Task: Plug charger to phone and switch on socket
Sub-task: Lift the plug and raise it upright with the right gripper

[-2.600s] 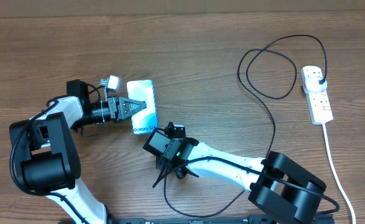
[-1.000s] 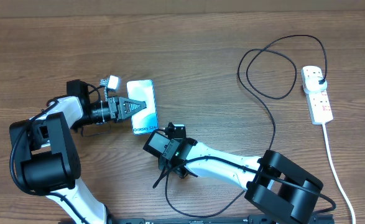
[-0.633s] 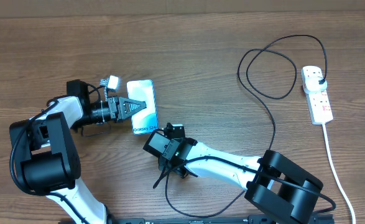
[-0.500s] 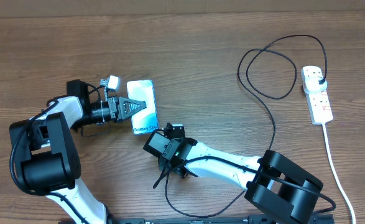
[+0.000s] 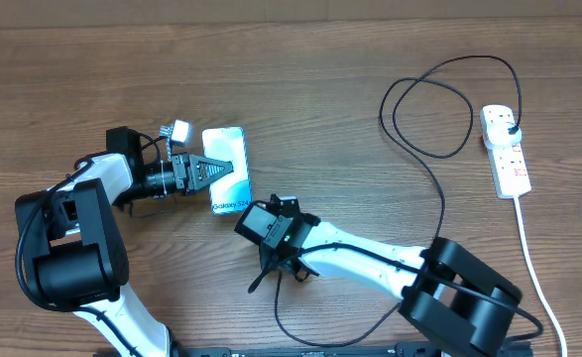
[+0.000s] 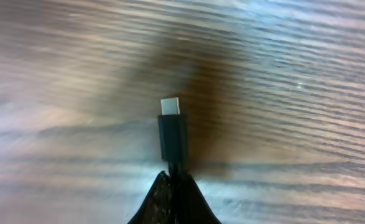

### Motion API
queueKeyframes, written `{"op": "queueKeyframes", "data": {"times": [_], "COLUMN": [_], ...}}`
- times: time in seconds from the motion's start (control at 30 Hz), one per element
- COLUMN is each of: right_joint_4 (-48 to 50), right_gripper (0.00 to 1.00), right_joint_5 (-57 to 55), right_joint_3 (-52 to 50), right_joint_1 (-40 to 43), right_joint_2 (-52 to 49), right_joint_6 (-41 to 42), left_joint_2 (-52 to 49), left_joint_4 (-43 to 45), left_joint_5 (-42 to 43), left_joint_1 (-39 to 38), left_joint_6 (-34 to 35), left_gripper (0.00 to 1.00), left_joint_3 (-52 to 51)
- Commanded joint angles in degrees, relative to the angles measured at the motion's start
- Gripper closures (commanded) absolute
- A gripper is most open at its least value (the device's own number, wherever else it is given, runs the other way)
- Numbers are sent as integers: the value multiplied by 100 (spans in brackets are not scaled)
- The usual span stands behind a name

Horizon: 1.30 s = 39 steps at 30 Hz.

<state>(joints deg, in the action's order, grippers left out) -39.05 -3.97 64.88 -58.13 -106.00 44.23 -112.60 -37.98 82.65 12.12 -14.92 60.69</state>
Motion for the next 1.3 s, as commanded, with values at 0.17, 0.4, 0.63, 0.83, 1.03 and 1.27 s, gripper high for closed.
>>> {"op": "queueKeyframes", "data": {"times": [0.17,0.4,0.63,0.83,1.03,1.27], "right_joint_4": [181,1346,1912,2306,2483,2485], "right_gripper": [96,96,96,96,96,96], "right_joint_5": [1998,2057,708,595,595,595], "right_joint_3": [0,-584,-1019,-1019,-1019,-1016], "right_joint_1": [-59,-496,-787,-730,-726,-658], "right_joint_2": [957,944,949,962,962,962], "right_joint_6": [-1587,-1351,-216,-219,-219,-219], "left_joint_2": [127,127,127,127,127,127], "left_joint_4": [79,225,249,278,275,286], "left_joint_5": [249,247,293,293,317,317], "left_joint_1": [17,17,17,17,17,17], "left_joint_6": [44,385,468,643,643,645], "left_gripper": [96,96,96,96,96,96], "left_joint_3": [22,22,22,22,22,22]}}
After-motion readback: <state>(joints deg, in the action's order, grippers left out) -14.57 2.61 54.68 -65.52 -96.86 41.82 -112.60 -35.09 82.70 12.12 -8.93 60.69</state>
